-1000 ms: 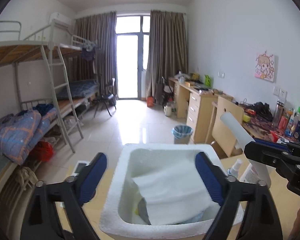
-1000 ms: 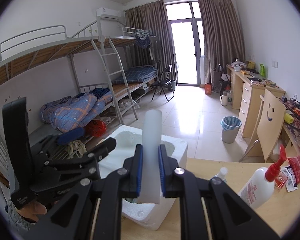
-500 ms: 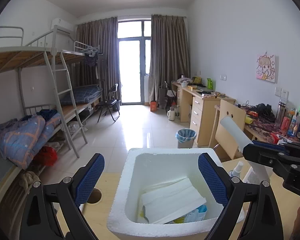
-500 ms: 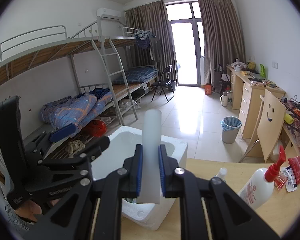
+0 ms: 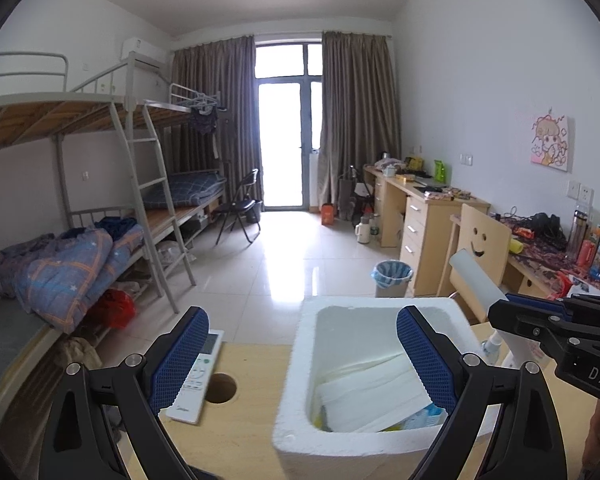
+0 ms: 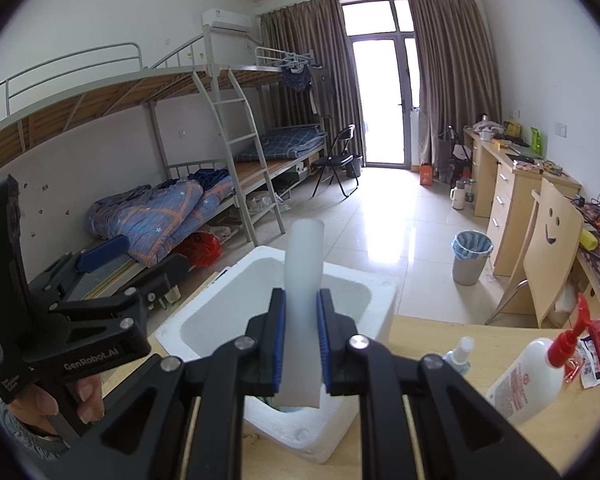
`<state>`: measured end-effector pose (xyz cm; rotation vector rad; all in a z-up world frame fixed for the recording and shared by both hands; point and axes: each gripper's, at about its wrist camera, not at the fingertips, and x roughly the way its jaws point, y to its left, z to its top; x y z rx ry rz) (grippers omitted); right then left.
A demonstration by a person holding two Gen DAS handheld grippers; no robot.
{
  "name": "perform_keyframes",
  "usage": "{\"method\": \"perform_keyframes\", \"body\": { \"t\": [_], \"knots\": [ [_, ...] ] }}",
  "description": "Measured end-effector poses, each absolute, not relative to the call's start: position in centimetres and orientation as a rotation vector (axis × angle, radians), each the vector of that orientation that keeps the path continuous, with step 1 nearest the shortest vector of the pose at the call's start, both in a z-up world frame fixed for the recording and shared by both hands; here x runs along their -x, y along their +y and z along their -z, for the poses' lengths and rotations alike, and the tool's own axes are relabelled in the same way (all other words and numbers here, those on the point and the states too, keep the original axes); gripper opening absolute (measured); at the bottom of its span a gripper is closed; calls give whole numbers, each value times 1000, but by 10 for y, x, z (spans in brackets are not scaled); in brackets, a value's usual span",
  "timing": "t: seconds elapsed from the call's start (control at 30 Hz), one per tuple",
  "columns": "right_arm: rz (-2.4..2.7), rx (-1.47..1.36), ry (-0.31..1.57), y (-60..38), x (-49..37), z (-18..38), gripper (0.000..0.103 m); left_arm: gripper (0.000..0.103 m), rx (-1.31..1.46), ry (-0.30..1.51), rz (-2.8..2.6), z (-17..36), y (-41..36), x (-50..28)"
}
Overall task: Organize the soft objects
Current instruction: 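Lower the foam roll into the foam box and open the right gripper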
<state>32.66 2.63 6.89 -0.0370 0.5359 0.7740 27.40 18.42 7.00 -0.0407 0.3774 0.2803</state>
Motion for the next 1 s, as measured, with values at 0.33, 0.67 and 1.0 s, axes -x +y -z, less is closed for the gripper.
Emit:
{"method": "perform_keyframes", "body": {
  "t": [0.33,0.67,1.0],
  "knots": [
    [-844,71,556,61,-325,-65,18,102,42,369,-372,-68,211,-249],
    [-829,75,582,66,-334,-56,18,102,73,365,-426,-69,228,-237],
    [-800,85,628,77,-345,-50,19,102,42,370,-413,-66,220,-240]
  ]
}}
